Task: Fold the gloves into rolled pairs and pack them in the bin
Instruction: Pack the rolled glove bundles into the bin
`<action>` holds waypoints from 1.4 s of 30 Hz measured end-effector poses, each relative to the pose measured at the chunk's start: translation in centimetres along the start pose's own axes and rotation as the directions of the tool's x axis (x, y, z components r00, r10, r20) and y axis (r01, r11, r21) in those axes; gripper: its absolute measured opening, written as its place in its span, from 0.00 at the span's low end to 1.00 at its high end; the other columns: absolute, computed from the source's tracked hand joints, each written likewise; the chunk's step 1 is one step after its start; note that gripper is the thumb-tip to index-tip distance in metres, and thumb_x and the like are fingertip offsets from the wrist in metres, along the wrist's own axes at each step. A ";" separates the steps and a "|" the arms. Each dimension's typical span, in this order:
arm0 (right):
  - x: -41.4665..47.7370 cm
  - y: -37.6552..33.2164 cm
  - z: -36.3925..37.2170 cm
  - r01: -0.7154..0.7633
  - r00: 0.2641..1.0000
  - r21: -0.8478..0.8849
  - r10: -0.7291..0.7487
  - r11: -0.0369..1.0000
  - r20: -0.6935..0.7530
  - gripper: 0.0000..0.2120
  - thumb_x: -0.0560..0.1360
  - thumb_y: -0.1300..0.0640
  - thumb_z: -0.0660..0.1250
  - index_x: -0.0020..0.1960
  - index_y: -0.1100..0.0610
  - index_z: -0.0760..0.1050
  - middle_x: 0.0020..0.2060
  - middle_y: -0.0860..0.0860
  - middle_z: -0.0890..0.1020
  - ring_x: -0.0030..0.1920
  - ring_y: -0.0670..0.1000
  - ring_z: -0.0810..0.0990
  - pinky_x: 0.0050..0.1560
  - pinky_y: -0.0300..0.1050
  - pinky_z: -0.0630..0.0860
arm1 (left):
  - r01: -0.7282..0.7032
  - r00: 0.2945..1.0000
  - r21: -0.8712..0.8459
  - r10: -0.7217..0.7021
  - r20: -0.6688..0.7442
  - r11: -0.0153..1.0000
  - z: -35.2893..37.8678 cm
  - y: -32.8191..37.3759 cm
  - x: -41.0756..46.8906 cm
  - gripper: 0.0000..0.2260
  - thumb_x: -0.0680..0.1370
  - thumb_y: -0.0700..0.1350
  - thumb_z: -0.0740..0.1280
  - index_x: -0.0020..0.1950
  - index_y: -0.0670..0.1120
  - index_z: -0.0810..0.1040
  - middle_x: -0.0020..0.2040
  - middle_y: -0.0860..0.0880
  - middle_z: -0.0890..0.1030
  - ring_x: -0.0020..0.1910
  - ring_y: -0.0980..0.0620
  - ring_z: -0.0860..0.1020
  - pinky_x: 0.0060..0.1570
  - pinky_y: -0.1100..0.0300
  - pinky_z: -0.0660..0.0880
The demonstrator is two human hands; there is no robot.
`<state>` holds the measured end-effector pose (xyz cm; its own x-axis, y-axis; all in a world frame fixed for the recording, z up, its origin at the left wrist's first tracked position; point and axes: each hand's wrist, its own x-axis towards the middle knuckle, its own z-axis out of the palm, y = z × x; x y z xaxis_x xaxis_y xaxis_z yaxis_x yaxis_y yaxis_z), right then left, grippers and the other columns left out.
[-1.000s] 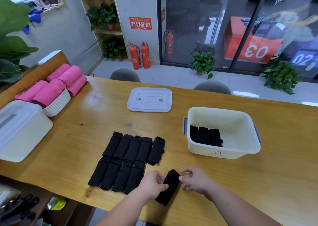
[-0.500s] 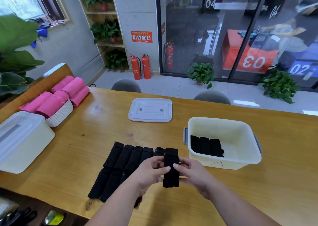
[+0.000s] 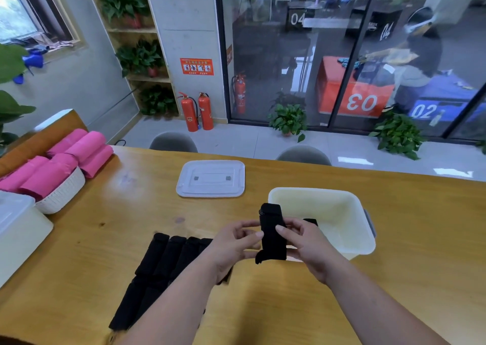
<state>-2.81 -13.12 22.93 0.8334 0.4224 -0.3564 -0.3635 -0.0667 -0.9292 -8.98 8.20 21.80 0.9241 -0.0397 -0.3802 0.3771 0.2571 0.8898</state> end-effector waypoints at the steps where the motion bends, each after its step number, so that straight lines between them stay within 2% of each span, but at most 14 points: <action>1: 0.1 -0.4 -0.9 -0.008 1.000 0.006 0.008 1.000 -0.022 0.12 0.83 0.58 0.70 0.66 0.56 0.80 0.56 0.53 0.88 0.58 0.54 0.87 0.56 0.51 0.84 | 0.002 1.000 0.021 -0.001 -0.029 1.000 0.2 -0.1 0.4 0.20 0.77 0.47 0.79 0.68 0.48 0.81 0.56 0.39 0.82 0.55 0.45 0.85 0.56 0.50 0.83; 7: 1.4 -2.3 -7.5 -0.075 0.983 -0.015 0.071 0.997 -0.167 0.09 0.84 0.59 0.68 0.63 0.57 0.81 0.53 0.53 0.89 0.53 0.52 0.88 0.48 0.44 0.84 | 0.021 0.990 0.119 -0.004 -0.141 0.993 0.1 -1.2 2.4 0.17 0.78 0.50 0.78 0.65 0.51 0.82 0.53 0.43 0.83 0.51 0.49 0.85 0.51 0.55 0.83; 10: 3.0 -1.9 -10.7 -0.128 0.952 -0.091 0.097 0.988 -0.289 0.08 0.83 0.60 0.70 0.61 0.56 0.81 0.51 0.53 0.89 0.51 0.52 0.89 0.48 0.47 0.85 | 0.036 0.985 0.152 -0.009 -0.171 0.988 0.0 -1.6 3.3 0.16 0.78 0.50 0.78 0.65 0.51 0.82 0.56 0.40 0.83 0.52 0.49 0.85 0.50 0.56 0.83; 12: 4.3 -1.2 -12.5 -0.164 0.918 -0.243 0.058 0.956 -0.392 0.08 0.80 0.57 0.74 0.59 0.55 0.82 0.48 0.52 0.88 0.48 0.52 0.88 0.50 0.50 0.86 | 0.037 0.984 0.162 -0.009 -0.176 0.986 -0.1 -1.8 3.9 0.15 0.78 0.50 0.77 0.64 0.52 0.82 0.53 0.41 0.83 0.51 0.49 0.85 0.50 0.56 0.83; 14: 5.7 -0.7 -13.9 -0.235 0.900 -0.564 -0.041 0.792 -0.434 0.07 0.79 0.52 0.74 0.55 0.52 0.81 0.46 0.48 0.86 0.47 0.50 0.86 0.45 0.47 0.82 | 0.040 0.984 0.171 -0.009 -0.179 0.984 -0.1 -1.8 4.4 0.15 0.79 0.50 0.77 0.64 0.52 0.82 0.50 0.44 0.83 0.50 0.50 0.85 0.51 0.55 0.84; 16: 6.9 -0.4 -14.5 -0.328 0.890 -0.797 -0.117 0.507 -0.441 0.05 0.80 0.50 0.72 0.53 0.49 0.77 0.42 0.46 0.82 0.47 0.51 0.81 0.38 0.43 0.74 | 0.043 0.983 0.185 -0.008 -0.184 0.982 -0.1 -1.9 4.9 0.14 0.79 0.49 0.77 0.64 0.52 0.82 0.51 0.41 0.83 0.50 0.50 0.85 0.51 0.55 0.84; 17: 7.4 -0.1 -14.7 -0.363 0.884 -0.847 -0.142 0.389 -0.445 0.04 0.81 0.50 0.70 0.52 0.49 0.77 0.40 0.46 0.81 0.46 0.52 0.80 0.40 0.46 0.75 | 0.045 0.982 0.191 -0.008 -0.190 0.981 -0.2 -1.9 5.1 0.14 0.79 0.50 0.77 0.64 0.52 0.82 0.52 0.40 0.83 0.50 0.50 0.85 0.51 0.55 0.84; 20: 8.6 1.1 -14.3 -0.451 0.870 -0.879 -0.145 0.154 -0.471 0.05 0.80 0.56 0.66 0.46 0.52 0.78 0.35 0.47 0.81 0.39 0.49 0.80 0.64 0.49 0.77 | 0.054 0.980 0.203 -0.013 -0.200 0.978 -0.2 -2.2 5.5 0.14 0.79 0.50 0.77 0.63 0.53 0.82 0.55 0.40 0.83 0.51 0.50 0.85 0.49 0.58 0.84; 21: 9.0 1.6 -14.2 -0.464 0.870 -0.878 -0.124 0.119 -0.477 0.06 0.80 0.58 0.65 0.45 0.53 0.78 0.35 0.48 0.80 0.39 0.50 0.81 0.61 0.47 0.77 | 0.059 0.979 0.208 -0.016 -0.202 0.976 -0.3 -2.3 5.6 0.14 0.78 0.51 0.77 0.63 0.53 0.82 0.55 0.40 0.84 0.51 0.50 0.85 0.48 0.58 0.83; 24: 10.2 2.6 -14.0 -0.463 0.879 -0.874 -0.052 0.149 -0.474 0.06 0.82 0.60 0.64 0.51 0.58 0.80 0.40 0.52 0.78 0.46 0.57 0.84 0.40 0.46 0.71 | 0.072 0.978 0.226 -0.024 -0.207 0.971 -0.4 -2.5 5.9 0.14 0.79 0.51 0.77 0.63 0.54 0.82 0.55 0.42 0.84 0.51 0.51 0.86 0.48 0.58 0.84; 27: 10.8 3.1 -13.9 -0.515 0.857 -0.852 0.056 0.099 -0.512 0.06 0.82 0.55 0.68 0.49 0.55 0.80 0.39 0.49 0.82 0.40 0.51 0.82 0.32 0.43 0.70 | 0.084 0.978 0.235 -0.035 -0.207 0.968 -0.7 -2.8 5.9 0.14 0.79 0.51 0.77 0.63 0.54 0.82 0.54 0.41 0.84 0.51 0.51 0.85 0.50 0.57 0.85; 33: 11.9 4.5 -14.9 -0.554 0.830 -0.813 0.192 0.179 -0.523 0.16 0.82 0.44 0.68 0.49 0.58 0.79 0.39 0.52 0.84 0.46 0.55 0.84 0.38 0.45 0.73 | 0.105 0.975 0.240 -0.052 -0.216 0.965 -1.6 -3.3 6.0 0.14 0.79 0.51 0.76 0.64 0.54 0.81 0.54 0.42 0.84 0.52 0.51 0.85 0.50 0.58 0.84; 38: 11.9 4.0 -14.2 -0.569 0.820 -0.766 0.269 0.299 -0.505 0.24 0.81 0.37 0.68 0.43 0.58 0.74 0.37 0.53 0.80 0.39 0.53 0.79 0.35 0.45 0.70 | 0.124 0.970 0.223 -0.071 -0.233 0.967 -2.1 -3.8 6.2 0.14 0.79 0.52 0.77 0.63 0.54 0.82 0.55 0.42 0.84 0.52 0.49 0.85 0.49 0.58 0.84; 42: 11.9 3.9 -14.2 -0.508 0.855 -0.800 0.297 0.319 -0.424 0.29 0.76 0.30 0.68 0.54 0.56 0.80 0.45 0.51 0.84 0.45 0.52 0.82 0.46 0.47 0.78 | 0.133 0.970 0.210 -0.084 -0.228 0.969 -2.4 -4.3 6.3 0.14 0.78 0.52 0.77 0.63 0.54 0.83 0.55 0.41 0.83 0.51 0.49 0.86 0.51 0.56 0.84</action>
<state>11.60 -21.14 13.62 0.7813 -0.0421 -0.6228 -0.2061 -0.9591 -0.1938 -4.93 9.13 14.95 0.8504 0.1604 -0.5012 0.5015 0.0413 0.8642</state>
